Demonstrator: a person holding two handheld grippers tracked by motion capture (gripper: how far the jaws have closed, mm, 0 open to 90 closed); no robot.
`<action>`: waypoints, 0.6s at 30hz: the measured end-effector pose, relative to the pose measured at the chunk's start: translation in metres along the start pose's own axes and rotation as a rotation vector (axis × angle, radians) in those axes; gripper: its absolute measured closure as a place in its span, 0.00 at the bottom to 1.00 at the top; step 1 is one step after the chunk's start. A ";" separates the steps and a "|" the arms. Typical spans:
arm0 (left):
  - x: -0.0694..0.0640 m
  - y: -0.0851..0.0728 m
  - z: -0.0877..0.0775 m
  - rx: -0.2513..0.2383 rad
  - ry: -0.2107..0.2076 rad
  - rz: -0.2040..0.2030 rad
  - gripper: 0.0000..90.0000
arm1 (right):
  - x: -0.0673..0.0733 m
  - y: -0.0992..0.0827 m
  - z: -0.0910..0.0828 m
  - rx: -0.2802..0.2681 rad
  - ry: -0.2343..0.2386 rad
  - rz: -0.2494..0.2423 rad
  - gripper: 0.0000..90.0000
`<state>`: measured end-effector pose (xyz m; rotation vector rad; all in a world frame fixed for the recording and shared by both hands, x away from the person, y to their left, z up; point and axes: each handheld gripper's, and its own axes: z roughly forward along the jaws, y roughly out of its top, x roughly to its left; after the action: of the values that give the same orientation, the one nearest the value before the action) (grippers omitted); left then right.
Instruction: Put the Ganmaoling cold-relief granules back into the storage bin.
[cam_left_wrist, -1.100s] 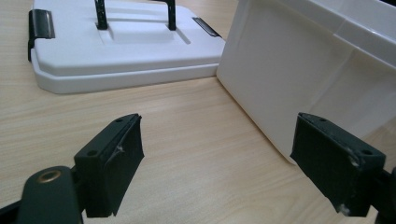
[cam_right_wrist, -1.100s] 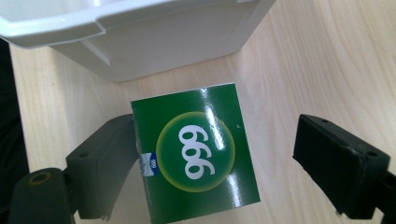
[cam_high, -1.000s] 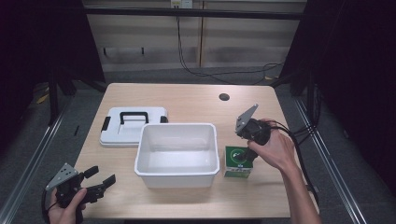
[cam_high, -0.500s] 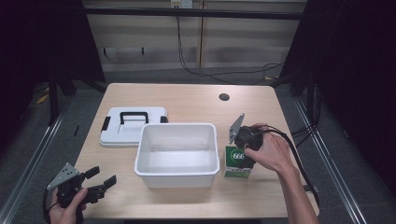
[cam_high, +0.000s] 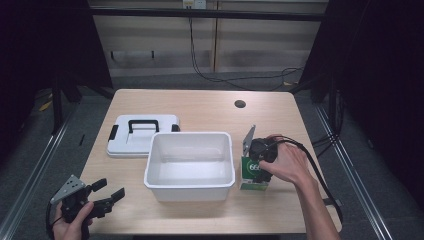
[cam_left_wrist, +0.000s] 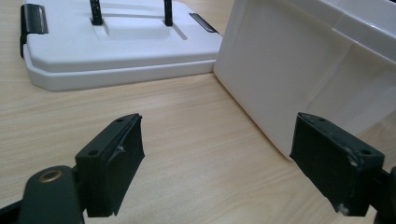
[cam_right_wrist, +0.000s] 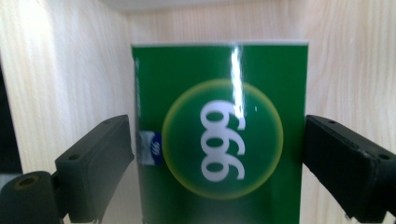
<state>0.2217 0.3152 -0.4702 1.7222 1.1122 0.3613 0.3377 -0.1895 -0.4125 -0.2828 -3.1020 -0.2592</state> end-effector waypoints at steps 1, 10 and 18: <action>0.000 0.000 0.000 0.000 0.001 -0.001 0.18 | 0.000 0.000 0.001 0.006 -0.002 -0.007 0.10; 0.000 0.000 0.000 -0.001 -0.002 -0.003 0.18 | -0.003 0.003 0.012 0.058 0.019 -0.037 0.12; 0.001 0.000 -0.001 -0.002 0.000 -0.005 0.18 | -0.001 0.006 0.013 0.080 -0.001 -0.004 0.14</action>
<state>0.2217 0.3162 -0.4701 1.7173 1.1148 0.3592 0.3397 -0.1815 -0.4248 -0.2749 -3.1047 -0.1343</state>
